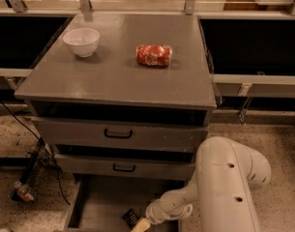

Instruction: Pick rxbar chocolate from bottom drawer and place on counter

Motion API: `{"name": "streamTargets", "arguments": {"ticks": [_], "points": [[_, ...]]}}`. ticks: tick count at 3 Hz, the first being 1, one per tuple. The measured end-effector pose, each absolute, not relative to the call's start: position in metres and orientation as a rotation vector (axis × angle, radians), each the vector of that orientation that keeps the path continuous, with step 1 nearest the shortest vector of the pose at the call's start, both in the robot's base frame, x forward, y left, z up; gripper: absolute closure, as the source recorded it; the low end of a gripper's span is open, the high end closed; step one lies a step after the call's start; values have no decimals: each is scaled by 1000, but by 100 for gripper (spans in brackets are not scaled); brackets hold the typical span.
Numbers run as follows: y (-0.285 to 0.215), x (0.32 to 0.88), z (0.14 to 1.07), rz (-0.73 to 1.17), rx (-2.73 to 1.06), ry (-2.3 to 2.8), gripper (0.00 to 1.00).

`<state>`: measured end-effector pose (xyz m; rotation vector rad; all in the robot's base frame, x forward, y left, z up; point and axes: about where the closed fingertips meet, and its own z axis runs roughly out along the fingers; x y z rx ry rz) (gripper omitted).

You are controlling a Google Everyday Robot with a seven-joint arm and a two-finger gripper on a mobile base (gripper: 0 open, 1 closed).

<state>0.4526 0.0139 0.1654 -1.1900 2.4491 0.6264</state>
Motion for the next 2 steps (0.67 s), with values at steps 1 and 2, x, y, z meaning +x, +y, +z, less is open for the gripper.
{"name": "streamTargets", "arguments": {"ticks": [1, 2], "points": [[14, 453, 165, 626, -1190, 2449, 0], [14, 456, 163, 567, -1139, 2506, 0]]}}
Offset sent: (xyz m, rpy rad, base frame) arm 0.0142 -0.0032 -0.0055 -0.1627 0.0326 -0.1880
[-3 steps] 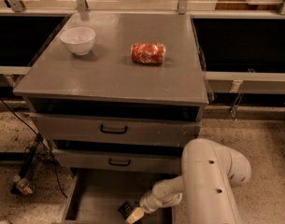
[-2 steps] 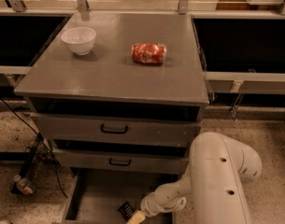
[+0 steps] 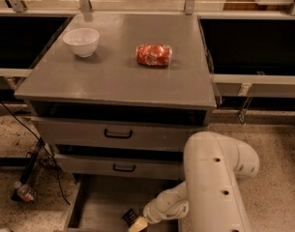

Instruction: Pick rxbar chocolate from bottom drawer and place on counter

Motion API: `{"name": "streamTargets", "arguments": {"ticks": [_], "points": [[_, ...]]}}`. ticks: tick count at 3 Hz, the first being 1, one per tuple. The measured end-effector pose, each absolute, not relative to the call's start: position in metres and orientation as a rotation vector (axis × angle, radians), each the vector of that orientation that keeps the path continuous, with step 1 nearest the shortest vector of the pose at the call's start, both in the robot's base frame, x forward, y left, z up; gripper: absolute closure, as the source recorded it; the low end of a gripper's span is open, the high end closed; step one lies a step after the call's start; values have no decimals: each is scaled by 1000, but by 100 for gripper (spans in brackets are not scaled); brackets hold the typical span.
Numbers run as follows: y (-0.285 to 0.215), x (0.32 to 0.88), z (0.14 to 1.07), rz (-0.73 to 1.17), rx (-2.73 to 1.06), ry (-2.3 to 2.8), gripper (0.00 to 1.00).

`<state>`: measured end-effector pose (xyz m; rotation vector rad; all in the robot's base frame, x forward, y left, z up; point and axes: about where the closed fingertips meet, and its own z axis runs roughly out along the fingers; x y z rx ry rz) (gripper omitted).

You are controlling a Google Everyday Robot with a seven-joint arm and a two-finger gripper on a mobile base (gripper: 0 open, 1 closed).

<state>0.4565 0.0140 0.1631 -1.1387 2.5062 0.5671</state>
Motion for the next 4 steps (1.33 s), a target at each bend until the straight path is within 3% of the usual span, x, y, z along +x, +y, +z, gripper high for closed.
{"name": "streamTargets", "arguments": {"ticks": [4], "points": [[23, 474, 140, 491, -988, 2661, 0]]}}
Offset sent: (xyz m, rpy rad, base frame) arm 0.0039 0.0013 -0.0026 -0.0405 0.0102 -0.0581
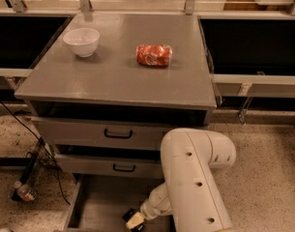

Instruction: Pick rxbar chocolate from bottom drawer and place on counter

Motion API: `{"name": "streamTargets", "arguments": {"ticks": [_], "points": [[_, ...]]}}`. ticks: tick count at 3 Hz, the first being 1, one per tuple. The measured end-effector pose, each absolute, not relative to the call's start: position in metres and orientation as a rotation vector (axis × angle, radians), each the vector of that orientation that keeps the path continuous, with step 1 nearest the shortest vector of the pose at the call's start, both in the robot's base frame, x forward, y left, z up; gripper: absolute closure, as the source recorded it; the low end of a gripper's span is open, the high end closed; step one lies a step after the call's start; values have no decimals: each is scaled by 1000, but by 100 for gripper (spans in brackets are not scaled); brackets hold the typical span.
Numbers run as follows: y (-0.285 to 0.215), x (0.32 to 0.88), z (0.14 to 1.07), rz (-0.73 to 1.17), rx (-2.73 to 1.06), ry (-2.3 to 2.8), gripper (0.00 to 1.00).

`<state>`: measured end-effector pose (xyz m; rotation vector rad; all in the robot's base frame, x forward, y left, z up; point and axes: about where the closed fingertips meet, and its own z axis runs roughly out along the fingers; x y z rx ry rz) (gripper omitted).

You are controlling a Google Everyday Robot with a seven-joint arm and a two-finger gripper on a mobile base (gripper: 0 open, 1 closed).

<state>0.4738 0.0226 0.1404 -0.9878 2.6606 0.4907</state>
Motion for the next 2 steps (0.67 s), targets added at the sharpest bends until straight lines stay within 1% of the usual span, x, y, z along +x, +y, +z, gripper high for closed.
{"name": "streamTargets", "arguments": {"ticks": [1, 2], "points": [[23, 474, 140, 491, -988, 2661, 0], [23, 474, 140, 491, -988, 2661, 26]]}}
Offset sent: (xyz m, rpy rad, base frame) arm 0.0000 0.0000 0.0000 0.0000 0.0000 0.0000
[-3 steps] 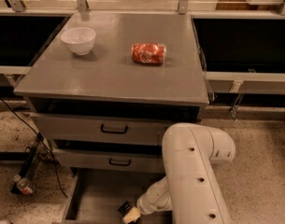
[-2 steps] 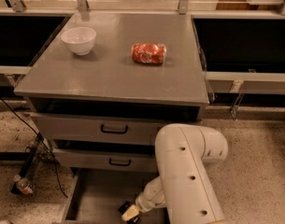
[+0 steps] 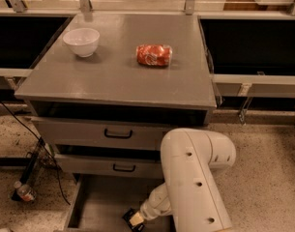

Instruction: Pick rxbar chocolate from bottom drawer and place on counter

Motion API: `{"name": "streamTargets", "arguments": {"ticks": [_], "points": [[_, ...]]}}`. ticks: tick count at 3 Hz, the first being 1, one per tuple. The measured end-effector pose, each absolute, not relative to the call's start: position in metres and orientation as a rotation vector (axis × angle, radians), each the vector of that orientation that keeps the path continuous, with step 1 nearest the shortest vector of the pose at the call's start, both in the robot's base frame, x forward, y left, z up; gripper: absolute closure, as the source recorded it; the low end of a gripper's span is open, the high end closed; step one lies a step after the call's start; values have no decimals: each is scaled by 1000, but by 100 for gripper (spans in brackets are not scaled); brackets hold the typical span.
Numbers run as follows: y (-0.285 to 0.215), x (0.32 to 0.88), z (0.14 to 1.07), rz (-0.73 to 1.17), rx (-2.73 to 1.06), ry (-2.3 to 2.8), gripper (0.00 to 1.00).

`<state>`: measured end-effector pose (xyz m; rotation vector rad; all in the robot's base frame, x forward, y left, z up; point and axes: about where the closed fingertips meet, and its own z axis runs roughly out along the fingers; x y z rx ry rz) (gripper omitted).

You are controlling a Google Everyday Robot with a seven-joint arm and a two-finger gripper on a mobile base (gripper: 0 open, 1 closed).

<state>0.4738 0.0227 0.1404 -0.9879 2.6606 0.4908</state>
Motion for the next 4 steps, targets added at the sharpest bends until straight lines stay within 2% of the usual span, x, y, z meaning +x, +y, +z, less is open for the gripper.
{"name": "streamTargets", "arguments": {"ticks": [2, 3, 4], "points": [[24, 473, 139, 503, -995, 2667, 71], [24, 473, 139, 503, -995, 2667, 62], [24, 473, 139, 503, -995, 2667, 40]]}}
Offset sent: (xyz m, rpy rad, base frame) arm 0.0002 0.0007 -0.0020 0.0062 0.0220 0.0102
